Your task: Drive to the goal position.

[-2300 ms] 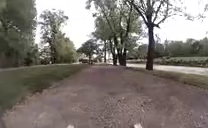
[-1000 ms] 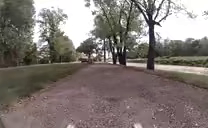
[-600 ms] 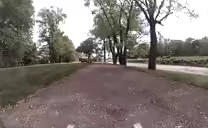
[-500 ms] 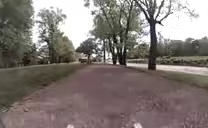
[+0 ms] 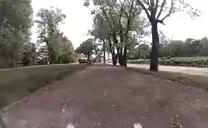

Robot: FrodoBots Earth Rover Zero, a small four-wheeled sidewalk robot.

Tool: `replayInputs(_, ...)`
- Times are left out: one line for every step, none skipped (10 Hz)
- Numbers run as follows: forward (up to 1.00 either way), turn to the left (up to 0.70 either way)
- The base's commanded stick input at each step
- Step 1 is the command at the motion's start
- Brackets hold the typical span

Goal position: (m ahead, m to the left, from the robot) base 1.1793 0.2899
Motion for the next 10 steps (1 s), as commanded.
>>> replayInputs(1.0, 0.0)
replayInputs(1.0, 0.0)
replayInputs(1.0, 0.0)
replayInputs(1.0, 0.05)
replayInputs(1.0, 0.13)
replayInputs(1.0, 0.22)
replayInputs(1.0, 0.3)
replayInputs(1.0, 0.34)
replayInputs(1.0, 0.36)
replayInputs(1.0, 0.38)
